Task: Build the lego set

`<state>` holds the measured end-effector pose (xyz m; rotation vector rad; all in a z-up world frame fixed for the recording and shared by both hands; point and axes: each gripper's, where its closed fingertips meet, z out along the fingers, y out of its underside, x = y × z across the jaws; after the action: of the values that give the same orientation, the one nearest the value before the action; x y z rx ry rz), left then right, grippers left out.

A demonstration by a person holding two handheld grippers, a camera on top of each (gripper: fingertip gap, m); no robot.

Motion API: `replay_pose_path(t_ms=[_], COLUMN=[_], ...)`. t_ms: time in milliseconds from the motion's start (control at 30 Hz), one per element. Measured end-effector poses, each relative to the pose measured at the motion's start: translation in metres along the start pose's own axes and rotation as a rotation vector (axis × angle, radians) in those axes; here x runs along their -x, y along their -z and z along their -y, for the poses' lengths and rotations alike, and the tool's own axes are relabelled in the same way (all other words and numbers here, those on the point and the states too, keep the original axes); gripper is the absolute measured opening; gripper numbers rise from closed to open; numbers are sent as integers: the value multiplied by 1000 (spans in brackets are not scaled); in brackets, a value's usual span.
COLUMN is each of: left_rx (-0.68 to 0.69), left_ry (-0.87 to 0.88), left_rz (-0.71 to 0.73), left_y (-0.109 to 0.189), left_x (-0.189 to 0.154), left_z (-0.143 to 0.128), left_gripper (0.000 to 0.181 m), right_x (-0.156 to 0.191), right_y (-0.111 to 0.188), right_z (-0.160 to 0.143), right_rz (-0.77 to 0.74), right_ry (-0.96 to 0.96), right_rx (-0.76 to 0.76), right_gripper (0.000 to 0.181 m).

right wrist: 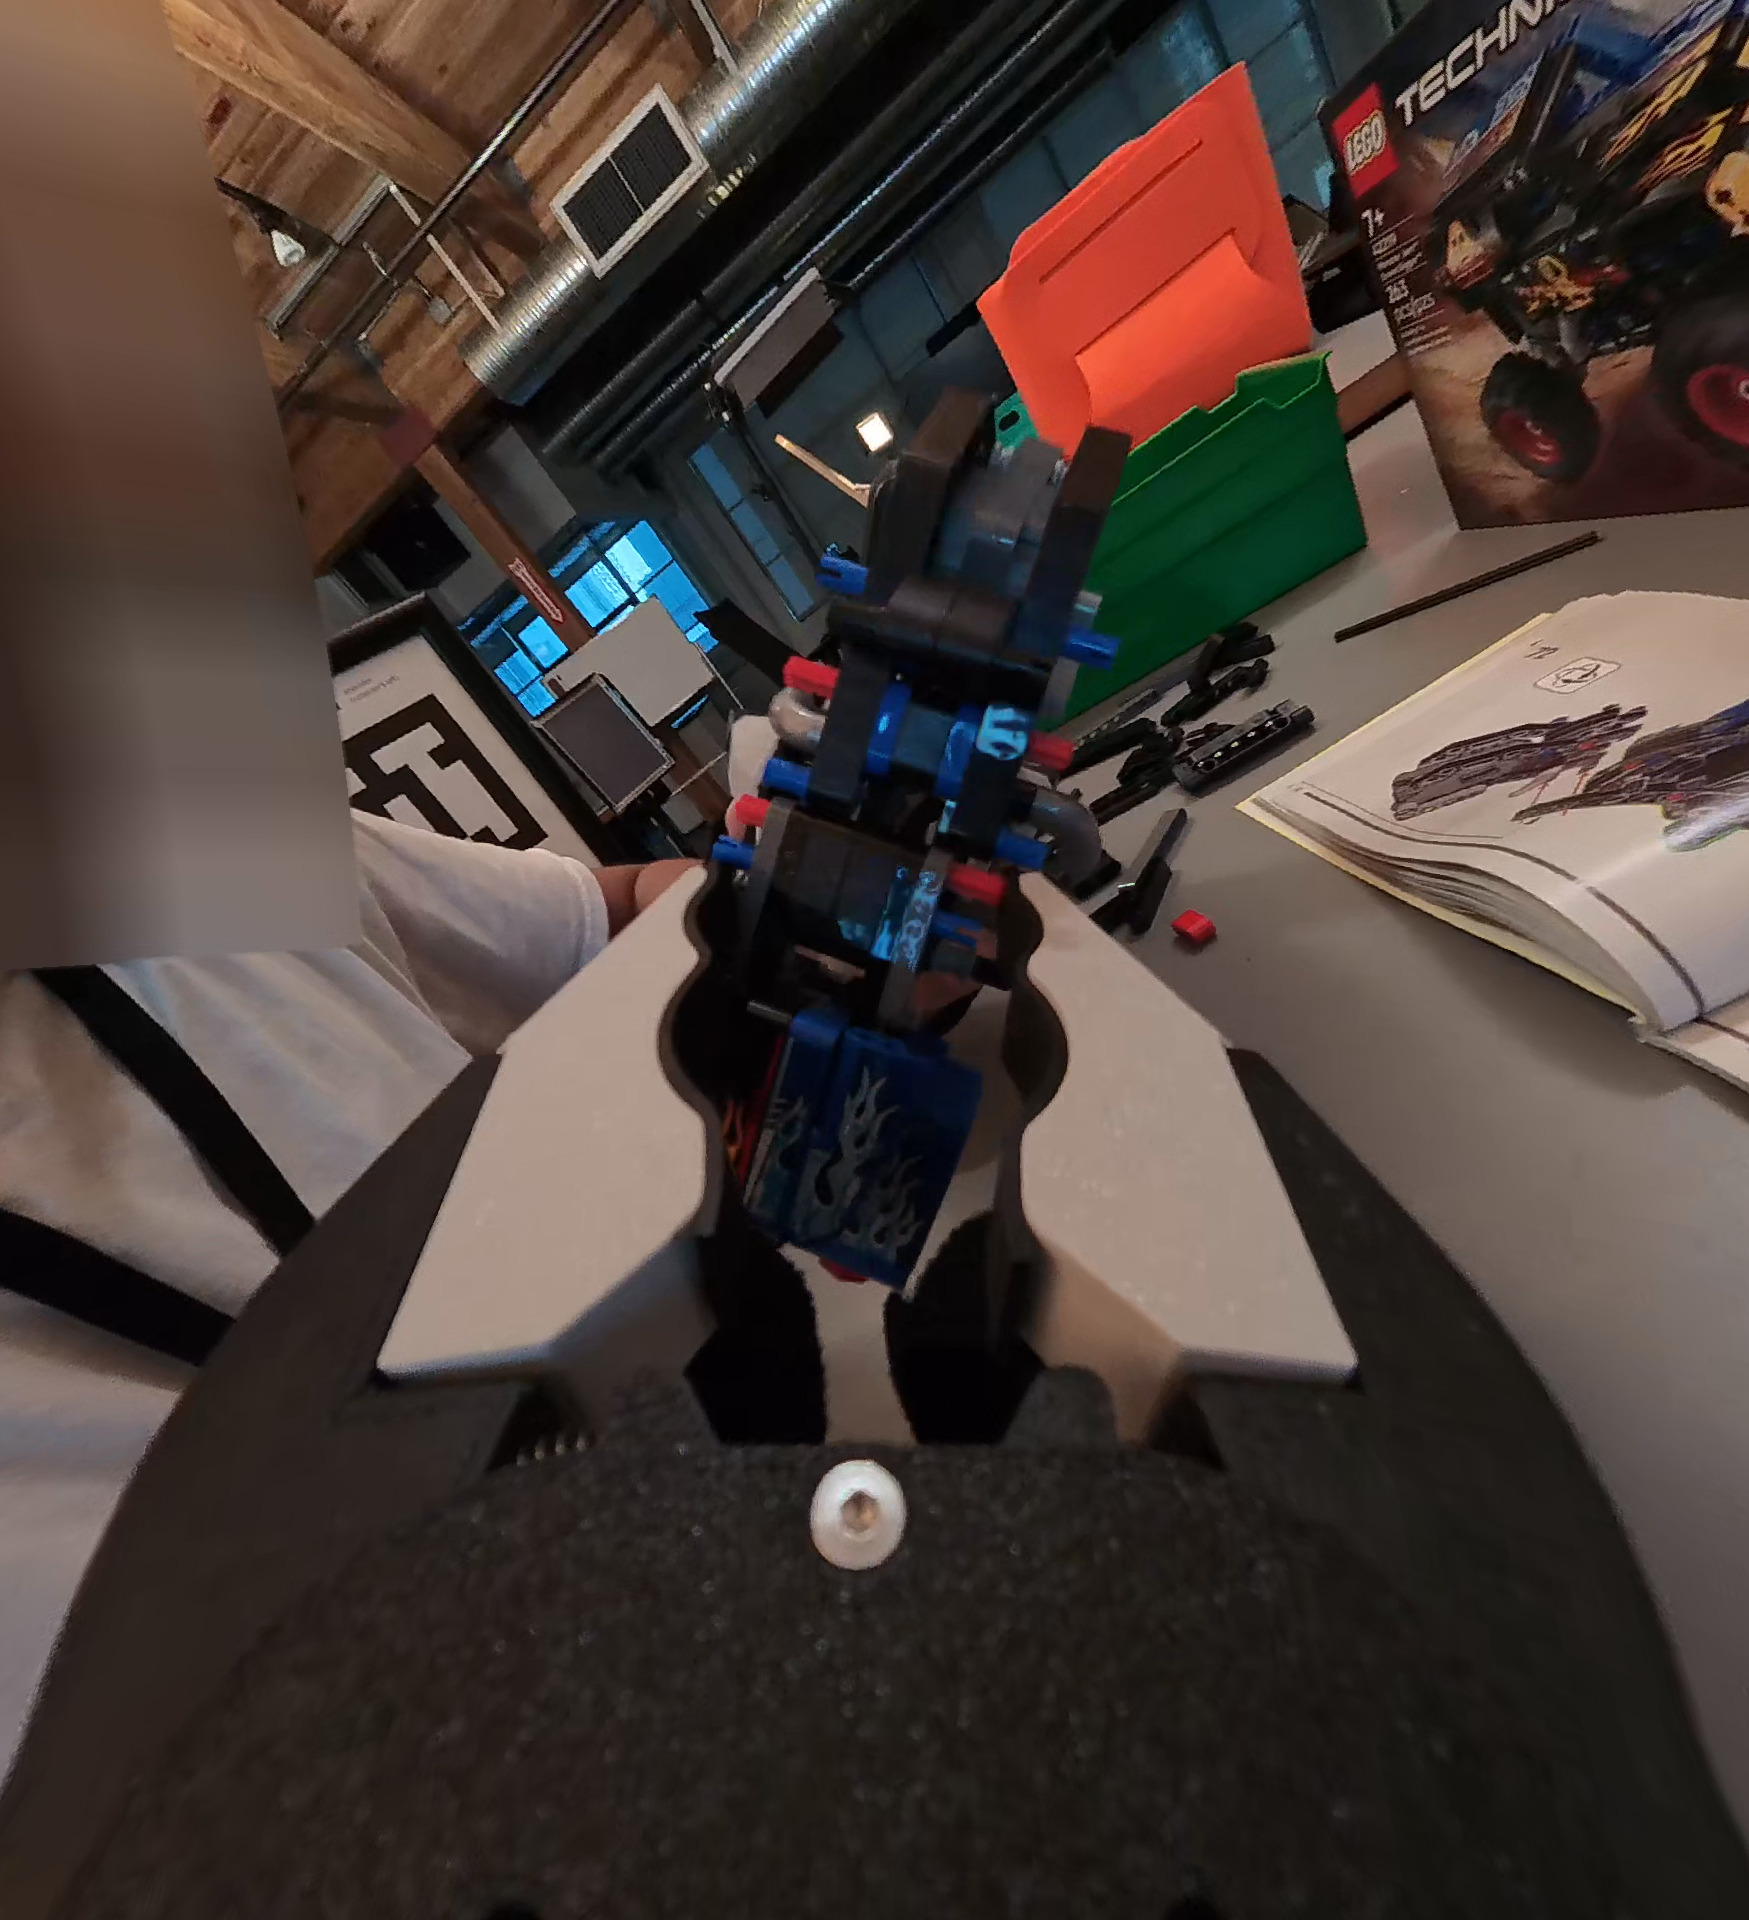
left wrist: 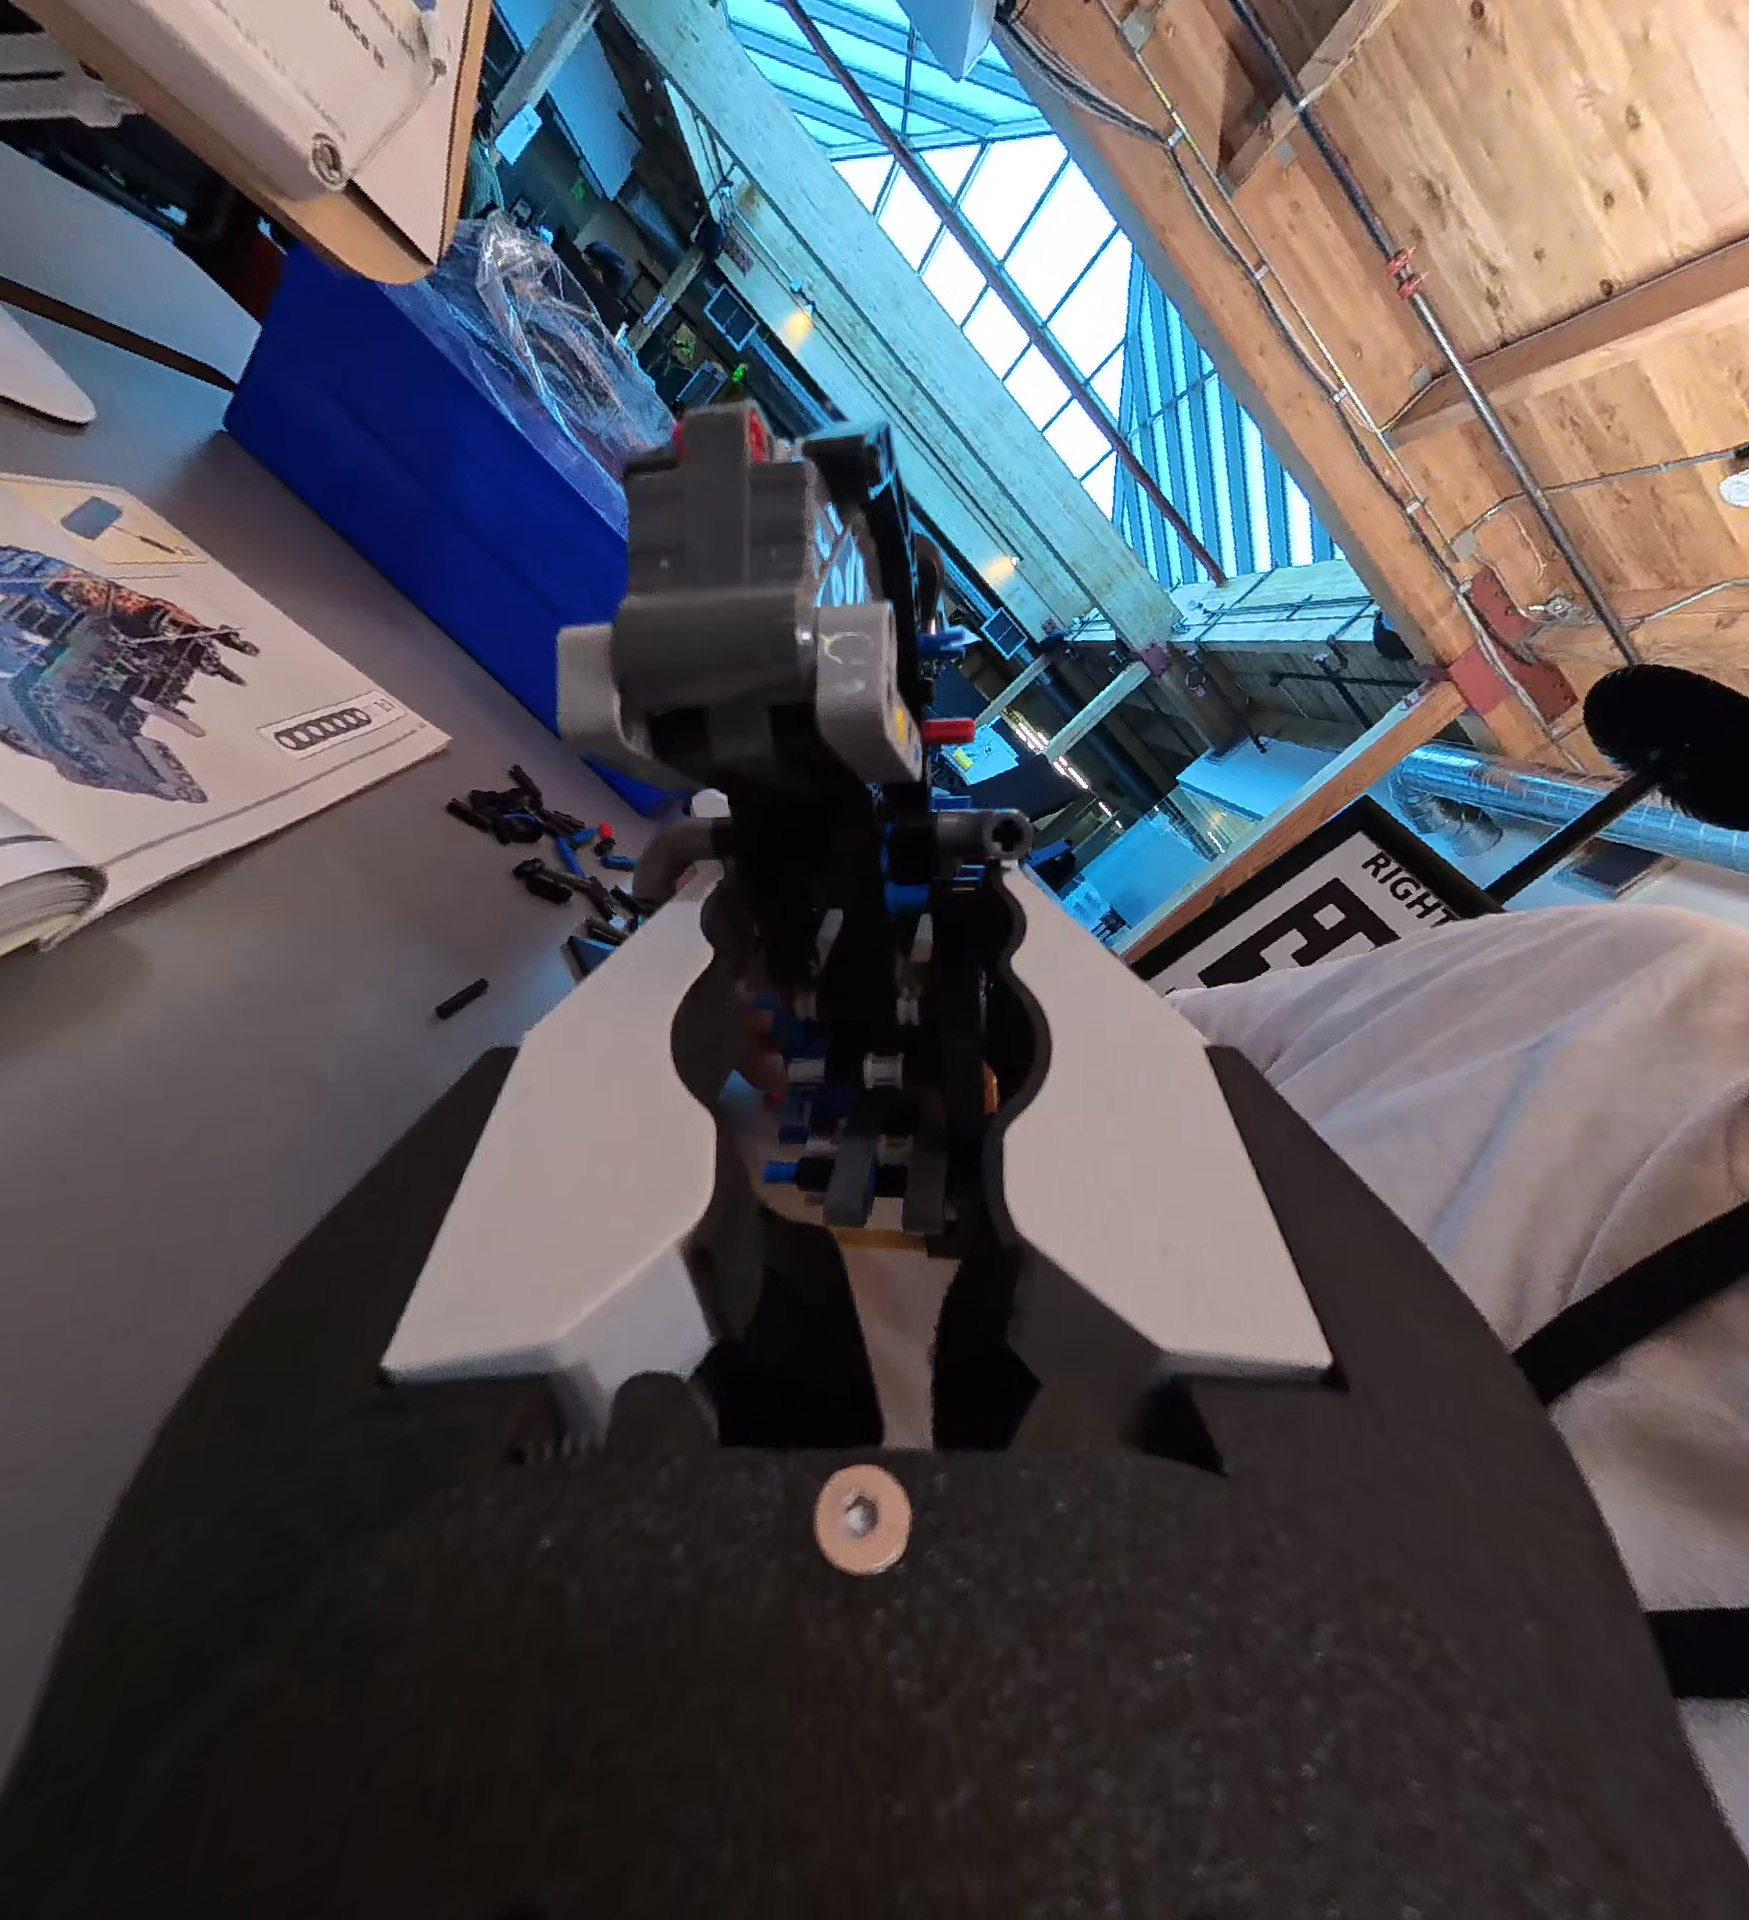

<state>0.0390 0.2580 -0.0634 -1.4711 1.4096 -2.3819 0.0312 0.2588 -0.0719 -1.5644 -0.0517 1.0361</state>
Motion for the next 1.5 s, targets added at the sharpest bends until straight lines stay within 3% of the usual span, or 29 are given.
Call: replay_pose_path(t_ms=[167, 300, 367, 533, 600, 700, 800, 900, 1000, 1167, 1300, 1400, 1500], left_rx=[61, 187, 269, 466, 562, 707, 810, 827, 758, 794, 762, 775, 771], left_ry=[-100, -334, -470, -744, -807, -876, -938, -943, -907, -827, -643, -692, -736], left_rz=[32, 125, 195, 318, 355, 398, 432, 405, 335, 225, 120, 128, 135], left_y=[2, 9, 13, 12, 11, 8, 8, 4, 3, 51, 70, 70, 69], left_x=[-4, -6, -3, -4, -1, 4, 12, 15, 2, 12, 22, 28, 27], left_z=[-1, 1, 0, -12, -22, -38, -51, -63, -56, -47, -63, -75, -76], left_gripper=[40, 41, 41, 41, 41, 41, 41, 40, 47, 58, 66, 72, 65], right_x=[3, 4, 2, 11, 11, 14, 12, 8, 2, -6, -13, -18, -23], right_y=[-2, 7, 14, 7, 1, 1, 11, 24, 36, 57, 69, 70, 70], right_z=[-5, 7, 16, 28, 16, 5, -14, -29, -32, -46, -62, -69, -73], right_rz=[26, 24, -35, -165, -193, -182, -147, -123, -117, -98, -91, -103, -114], right_ry=[12, 29, 134, 379, 460, 534, 496, 461, 443, 441, 442, 433, 407], right_rx=[30, 52, 106, 296, 414, 484, 544, 555, 539, 604, 695, 725, 742], right_gripper=[50, 67, 78, 79, 72, 43, 35, 31, 31, 32, 34, 31, 32])
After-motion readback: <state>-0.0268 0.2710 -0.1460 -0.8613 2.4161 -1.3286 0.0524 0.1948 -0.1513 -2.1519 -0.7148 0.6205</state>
